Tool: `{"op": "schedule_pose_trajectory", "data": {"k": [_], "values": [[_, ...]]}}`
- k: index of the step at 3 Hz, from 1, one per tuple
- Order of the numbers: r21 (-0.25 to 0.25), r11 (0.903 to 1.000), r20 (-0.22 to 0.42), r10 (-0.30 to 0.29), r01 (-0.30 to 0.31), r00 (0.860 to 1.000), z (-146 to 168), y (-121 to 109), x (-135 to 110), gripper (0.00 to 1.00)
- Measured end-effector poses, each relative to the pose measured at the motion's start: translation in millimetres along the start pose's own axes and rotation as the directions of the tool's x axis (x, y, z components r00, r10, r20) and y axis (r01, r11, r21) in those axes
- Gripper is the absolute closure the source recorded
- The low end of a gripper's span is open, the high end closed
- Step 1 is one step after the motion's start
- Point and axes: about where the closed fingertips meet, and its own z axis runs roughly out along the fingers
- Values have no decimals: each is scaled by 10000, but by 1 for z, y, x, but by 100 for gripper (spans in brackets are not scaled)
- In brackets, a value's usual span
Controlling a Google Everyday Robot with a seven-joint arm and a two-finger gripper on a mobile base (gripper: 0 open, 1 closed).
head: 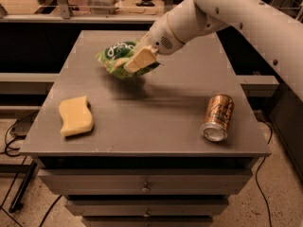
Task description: Move green rice chip bag near sponge
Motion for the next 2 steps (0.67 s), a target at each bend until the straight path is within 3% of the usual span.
{"op": "schedule_pose_trajectory", "data": {"k": [1, 2], "values": [[-1410, 9899, -74, -125, 113, 9999, 22, 53, 3, 86], [-2406, 9706, -183, -49, 4, 9998, 35, 93, 10, 62]]}}
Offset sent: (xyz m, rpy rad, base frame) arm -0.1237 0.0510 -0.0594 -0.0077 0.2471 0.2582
